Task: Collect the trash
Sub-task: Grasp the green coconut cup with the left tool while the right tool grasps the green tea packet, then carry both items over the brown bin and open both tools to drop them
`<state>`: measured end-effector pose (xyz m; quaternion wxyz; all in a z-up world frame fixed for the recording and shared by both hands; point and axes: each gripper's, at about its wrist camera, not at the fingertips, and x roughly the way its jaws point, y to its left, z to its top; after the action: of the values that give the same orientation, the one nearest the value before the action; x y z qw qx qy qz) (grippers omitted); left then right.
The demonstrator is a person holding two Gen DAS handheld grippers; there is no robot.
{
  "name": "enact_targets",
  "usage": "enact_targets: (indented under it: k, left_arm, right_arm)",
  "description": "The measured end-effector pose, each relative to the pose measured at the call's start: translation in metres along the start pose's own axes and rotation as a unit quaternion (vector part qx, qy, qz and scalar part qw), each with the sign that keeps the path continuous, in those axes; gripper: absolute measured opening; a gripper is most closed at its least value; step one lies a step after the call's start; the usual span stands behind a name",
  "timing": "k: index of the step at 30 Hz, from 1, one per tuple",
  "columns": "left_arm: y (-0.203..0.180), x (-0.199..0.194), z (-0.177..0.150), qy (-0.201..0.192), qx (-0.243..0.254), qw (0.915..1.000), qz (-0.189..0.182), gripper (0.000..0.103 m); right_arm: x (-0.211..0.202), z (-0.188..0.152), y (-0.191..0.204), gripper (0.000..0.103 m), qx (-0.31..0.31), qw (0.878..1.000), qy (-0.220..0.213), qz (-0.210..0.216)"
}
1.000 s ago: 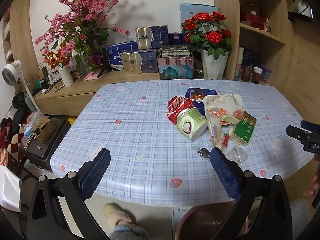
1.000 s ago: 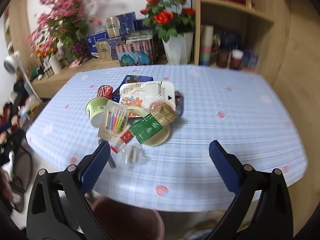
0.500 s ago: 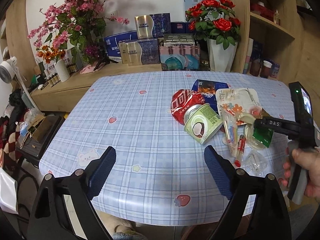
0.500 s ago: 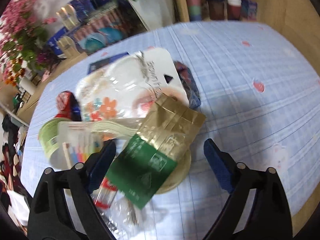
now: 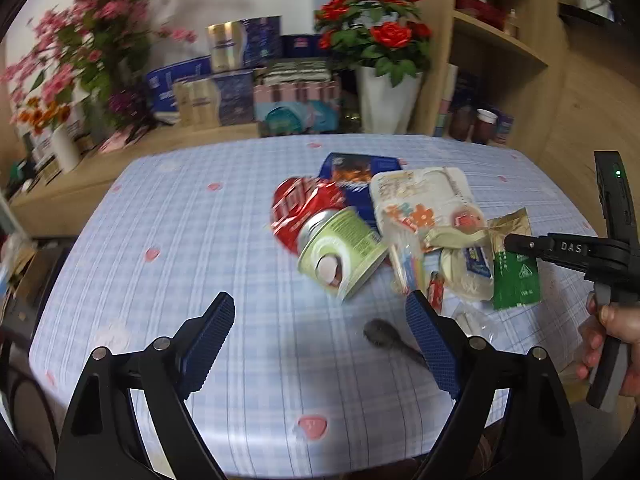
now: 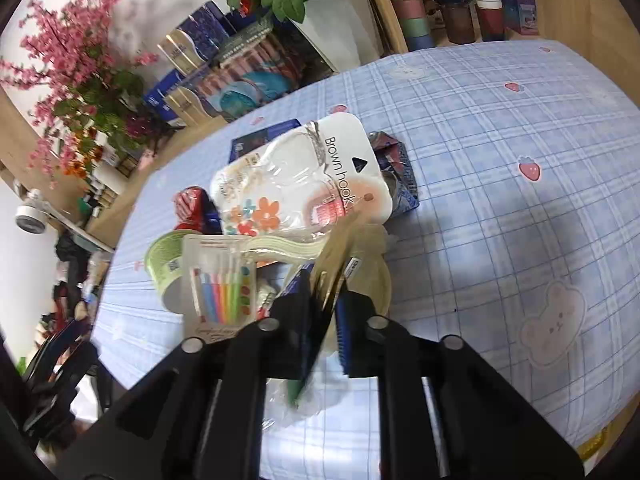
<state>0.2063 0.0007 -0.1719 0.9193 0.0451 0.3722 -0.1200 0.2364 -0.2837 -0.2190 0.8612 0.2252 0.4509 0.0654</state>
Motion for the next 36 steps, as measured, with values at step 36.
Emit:
enact_targets:
  k: [36]
  left_arm:
    - [0.003, 0.002, 0.034, 0.000, 0.056, 0.9958, -0.073, 0.051]
  right_arm:
    - [-0.057, -0.014, 0.000, 0.011, -0.009, 0.999, -0.037, 0.034]
